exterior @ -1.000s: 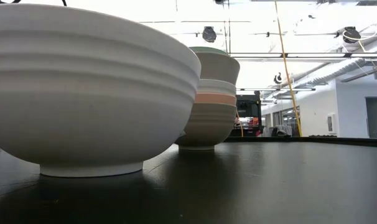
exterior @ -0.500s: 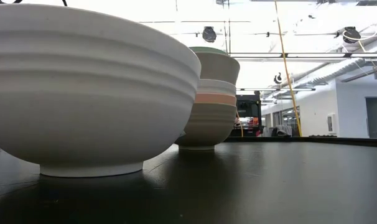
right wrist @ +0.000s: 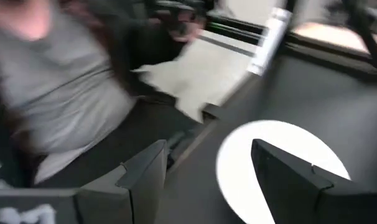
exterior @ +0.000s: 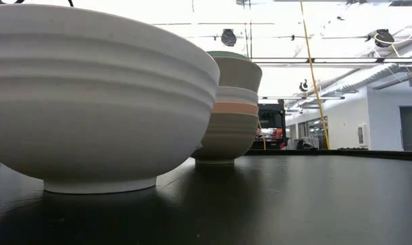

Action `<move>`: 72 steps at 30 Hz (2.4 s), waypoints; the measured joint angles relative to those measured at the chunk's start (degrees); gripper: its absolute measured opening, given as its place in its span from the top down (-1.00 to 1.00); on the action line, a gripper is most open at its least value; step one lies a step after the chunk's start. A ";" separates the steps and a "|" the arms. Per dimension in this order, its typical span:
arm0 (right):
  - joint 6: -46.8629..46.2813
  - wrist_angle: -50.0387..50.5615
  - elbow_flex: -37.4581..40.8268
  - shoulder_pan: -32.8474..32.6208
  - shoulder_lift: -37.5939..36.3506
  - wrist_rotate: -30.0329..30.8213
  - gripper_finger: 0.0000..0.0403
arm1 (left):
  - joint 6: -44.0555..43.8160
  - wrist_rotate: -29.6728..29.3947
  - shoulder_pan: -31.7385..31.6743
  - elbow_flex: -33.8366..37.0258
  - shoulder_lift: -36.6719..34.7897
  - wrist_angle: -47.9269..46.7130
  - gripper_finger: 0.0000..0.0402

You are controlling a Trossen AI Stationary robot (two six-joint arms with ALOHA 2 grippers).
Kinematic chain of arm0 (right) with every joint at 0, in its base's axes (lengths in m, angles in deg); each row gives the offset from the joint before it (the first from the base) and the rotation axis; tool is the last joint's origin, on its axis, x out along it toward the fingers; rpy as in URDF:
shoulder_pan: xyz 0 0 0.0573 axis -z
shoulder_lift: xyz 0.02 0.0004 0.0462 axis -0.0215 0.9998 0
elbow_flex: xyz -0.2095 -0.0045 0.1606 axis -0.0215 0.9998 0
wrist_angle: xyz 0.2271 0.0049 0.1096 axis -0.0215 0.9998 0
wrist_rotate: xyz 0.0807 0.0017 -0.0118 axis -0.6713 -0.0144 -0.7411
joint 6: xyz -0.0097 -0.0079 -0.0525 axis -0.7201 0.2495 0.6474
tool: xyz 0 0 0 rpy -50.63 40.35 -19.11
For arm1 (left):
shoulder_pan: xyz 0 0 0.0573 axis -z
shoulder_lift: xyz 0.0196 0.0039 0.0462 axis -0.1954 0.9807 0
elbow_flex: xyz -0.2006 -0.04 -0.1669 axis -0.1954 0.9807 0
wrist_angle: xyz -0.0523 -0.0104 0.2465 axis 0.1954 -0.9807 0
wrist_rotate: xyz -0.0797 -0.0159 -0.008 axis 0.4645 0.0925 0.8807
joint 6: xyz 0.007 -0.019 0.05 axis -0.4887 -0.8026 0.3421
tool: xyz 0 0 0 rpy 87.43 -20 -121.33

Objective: Nest bowls inside each other
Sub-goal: Stack the white bowl on top of the light green bowl

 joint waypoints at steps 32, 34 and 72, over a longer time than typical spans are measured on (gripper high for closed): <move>4.68 5.12 -5.16 -0.77 13.07 8.85 -0.13 | -0.45 -0.17 -0.01 0.02 0.00 0.26 0.10; 5.26 5.27 -6.16 -0.75 13.78 7.97 -0.13 | -0.50 -0.17 -0.01 0.02 0.02 0.26 0.10; 10.33 7.41 -10.91 -1.84 26.00 8.21 -0.13 | -0.78 -0.10 -0.01 0.04 0.02 0.27 0.10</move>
